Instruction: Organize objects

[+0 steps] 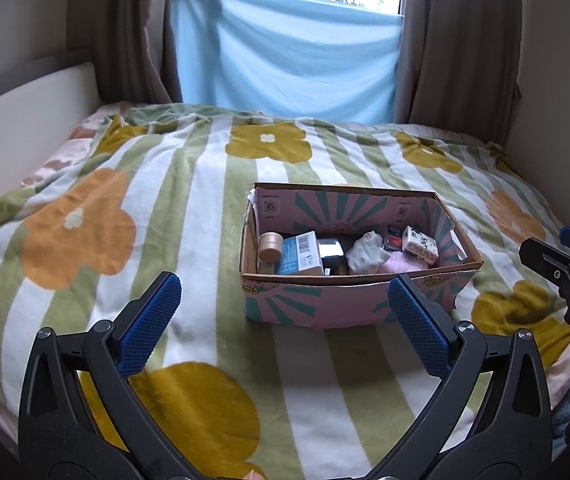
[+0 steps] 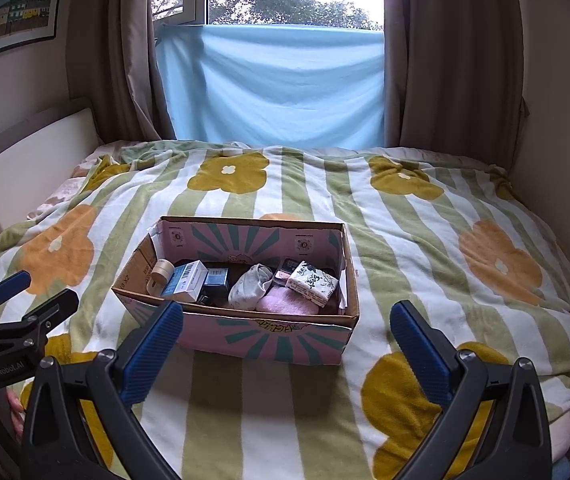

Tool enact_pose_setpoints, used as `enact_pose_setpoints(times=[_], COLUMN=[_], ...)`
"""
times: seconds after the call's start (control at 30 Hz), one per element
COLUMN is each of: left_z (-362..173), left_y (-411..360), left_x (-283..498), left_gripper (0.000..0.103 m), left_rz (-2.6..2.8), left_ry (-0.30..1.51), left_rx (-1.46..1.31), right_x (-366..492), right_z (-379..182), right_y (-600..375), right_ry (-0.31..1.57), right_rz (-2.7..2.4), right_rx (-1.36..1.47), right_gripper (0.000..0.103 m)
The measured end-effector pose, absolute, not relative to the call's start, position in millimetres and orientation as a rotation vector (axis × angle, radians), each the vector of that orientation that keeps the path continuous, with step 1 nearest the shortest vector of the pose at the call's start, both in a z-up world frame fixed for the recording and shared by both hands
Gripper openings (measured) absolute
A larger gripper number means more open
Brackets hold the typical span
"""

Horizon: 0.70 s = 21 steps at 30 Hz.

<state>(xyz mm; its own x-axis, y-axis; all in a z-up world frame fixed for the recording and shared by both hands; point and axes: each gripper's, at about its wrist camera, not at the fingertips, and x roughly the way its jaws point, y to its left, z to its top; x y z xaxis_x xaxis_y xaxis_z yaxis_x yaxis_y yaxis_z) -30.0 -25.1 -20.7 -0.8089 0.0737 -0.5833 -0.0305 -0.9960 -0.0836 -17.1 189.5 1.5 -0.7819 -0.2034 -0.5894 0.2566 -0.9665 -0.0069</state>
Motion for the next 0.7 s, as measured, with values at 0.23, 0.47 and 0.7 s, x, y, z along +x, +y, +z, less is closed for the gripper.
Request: enact_pose_setpoints(times=[0.23,0.47,0.7], left_z=[-18.8,-13.6,-12.1], left_y=[-23.4,-19.1,-19.5], left_x=[-28.1,-24.1,-21.3], left_gripper=[0.103,0.103,0.103], left_rz=[2.967,3.018,3.005], left_ry=[-0.08,-0.039,-0.072], left_rx=[-0.931,-0.901,-0.876], right_x=[-17.5,-16.4,-16.7], right_z=[1.0,0.8,1.0], right_y=[189.8,187.6,187.6], right_ry=[0.124,0.117,0.117], right_rz=[-2.749,-2.745,-2.744], right_rx=[0.898,0.895,0.897], right_gripper=[0.103,0.103,0.103])
